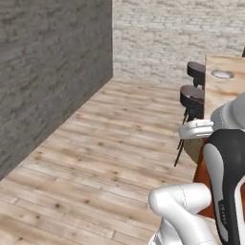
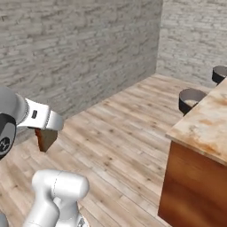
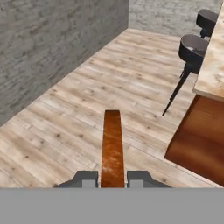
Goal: Start the toaster. Once the lever pops up, take the bread to the plate on the dining counter.
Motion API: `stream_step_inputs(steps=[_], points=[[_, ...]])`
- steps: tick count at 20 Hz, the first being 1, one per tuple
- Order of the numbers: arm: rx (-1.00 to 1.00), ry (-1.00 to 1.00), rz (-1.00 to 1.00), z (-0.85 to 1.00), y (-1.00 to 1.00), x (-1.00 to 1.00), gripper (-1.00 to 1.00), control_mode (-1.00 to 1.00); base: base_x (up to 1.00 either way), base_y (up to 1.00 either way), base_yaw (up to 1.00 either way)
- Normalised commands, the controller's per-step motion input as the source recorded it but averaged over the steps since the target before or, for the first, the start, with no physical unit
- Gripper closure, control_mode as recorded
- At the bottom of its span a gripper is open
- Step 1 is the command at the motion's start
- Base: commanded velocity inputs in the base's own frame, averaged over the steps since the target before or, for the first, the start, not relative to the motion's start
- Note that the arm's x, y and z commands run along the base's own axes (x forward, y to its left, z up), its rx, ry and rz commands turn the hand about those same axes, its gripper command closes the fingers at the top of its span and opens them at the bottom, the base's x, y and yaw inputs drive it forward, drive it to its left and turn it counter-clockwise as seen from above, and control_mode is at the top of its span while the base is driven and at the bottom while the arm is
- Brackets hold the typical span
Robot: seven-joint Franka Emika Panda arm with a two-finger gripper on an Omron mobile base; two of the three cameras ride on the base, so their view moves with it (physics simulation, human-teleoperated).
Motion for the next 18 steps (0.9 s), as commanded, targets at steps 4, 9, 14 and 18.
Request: stream_step_inputs(steps=[4, 9, 14, 18], points=[[0.0, 0.0, 0.0, 0.0, 0.0, 0.0, 1.0, 1.0, 0.47, 0.71, -0.41], [0.0, 0.0, 0.0, 0.0, 0.0, 0.0, 1.0, 1.0, 0.47, 0.66, -0.41], [0.0, 0.0, 0.0, 0.0, 0.0, 0.0, 1.0, 1.0, 0.47, 0.62, -0.4], [0.0, 0.0, 0.0, 0.0, 0.0, 0.0, 1.0, 1.0, 0.5, 0.57, -0.39]])
